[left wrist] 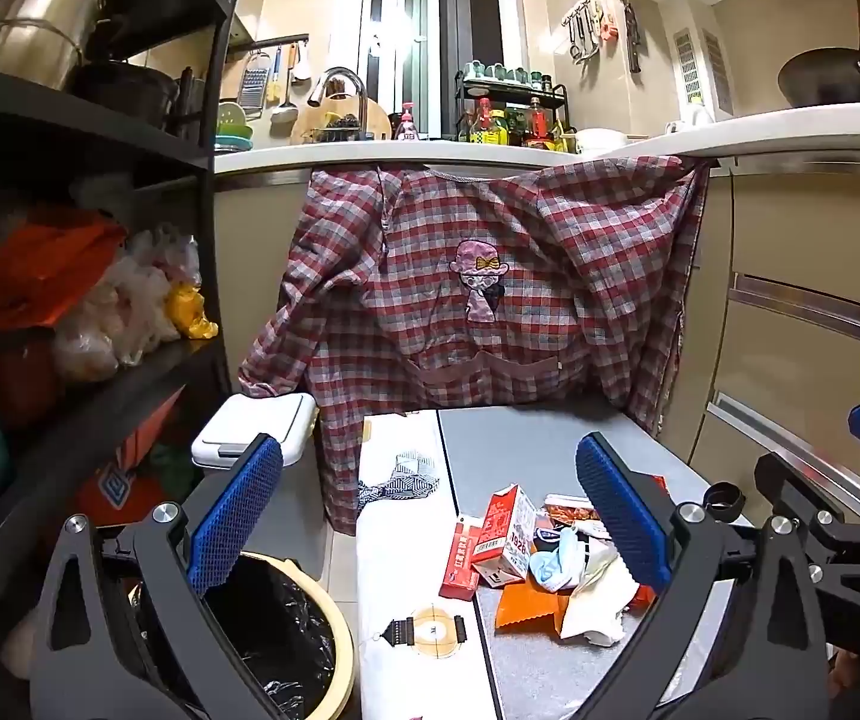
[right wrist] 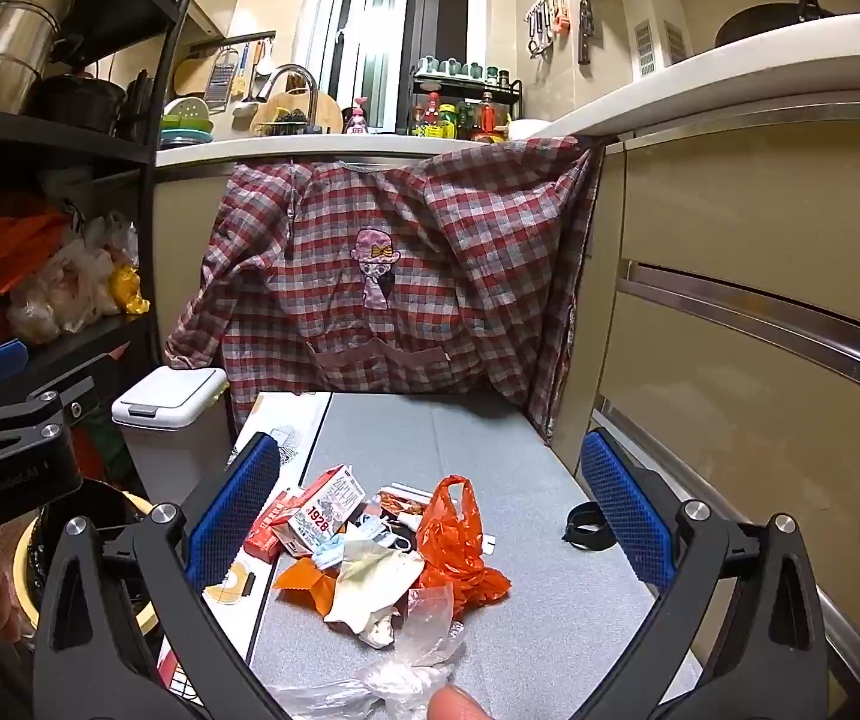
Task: Collect trash
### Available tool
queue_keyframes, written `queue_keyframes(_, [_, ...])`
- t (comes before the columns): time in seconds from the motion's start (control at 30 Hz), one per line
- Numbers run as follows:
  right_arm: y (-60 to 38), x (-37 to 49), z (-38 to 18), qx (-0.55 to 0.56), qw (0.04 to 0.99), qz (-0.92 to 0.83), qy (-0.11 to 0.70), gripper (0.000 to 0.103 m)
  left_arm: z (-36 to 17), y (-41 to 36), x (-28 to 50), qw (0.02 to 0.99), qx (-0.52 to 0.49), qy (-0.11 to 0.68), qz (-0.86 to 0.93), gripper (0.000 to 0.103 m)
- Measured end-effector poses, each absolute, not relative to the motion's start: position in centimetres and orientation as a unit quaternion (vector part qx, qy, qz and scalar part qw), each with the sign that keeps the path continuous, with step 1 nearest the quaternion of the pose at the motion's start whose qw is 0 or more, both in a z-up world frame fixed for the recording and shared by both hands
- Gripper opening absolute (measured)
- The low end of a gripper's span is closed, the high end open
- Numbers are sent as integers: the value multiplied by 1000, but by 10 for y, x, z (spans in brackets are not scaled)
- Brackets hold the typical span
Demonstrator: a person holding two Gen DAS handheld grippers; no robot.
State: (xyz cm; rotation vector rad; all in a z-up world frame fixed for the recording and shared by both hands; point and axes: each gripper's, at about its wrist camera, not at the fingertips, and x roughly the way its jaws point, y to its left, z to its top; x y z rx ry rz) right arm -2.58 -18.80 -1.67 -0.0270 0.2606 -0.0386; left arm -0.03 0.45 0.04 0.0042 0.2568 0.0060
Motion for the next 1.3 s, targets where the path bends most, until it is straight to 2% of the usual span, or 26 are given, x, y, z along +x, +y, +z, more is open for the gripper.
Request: queue_keyframes(1.3, [-184, -34, -8, -10, 992, -19, 124, 98, -5, 0, 3, 991, 12, 133, 10, 95])
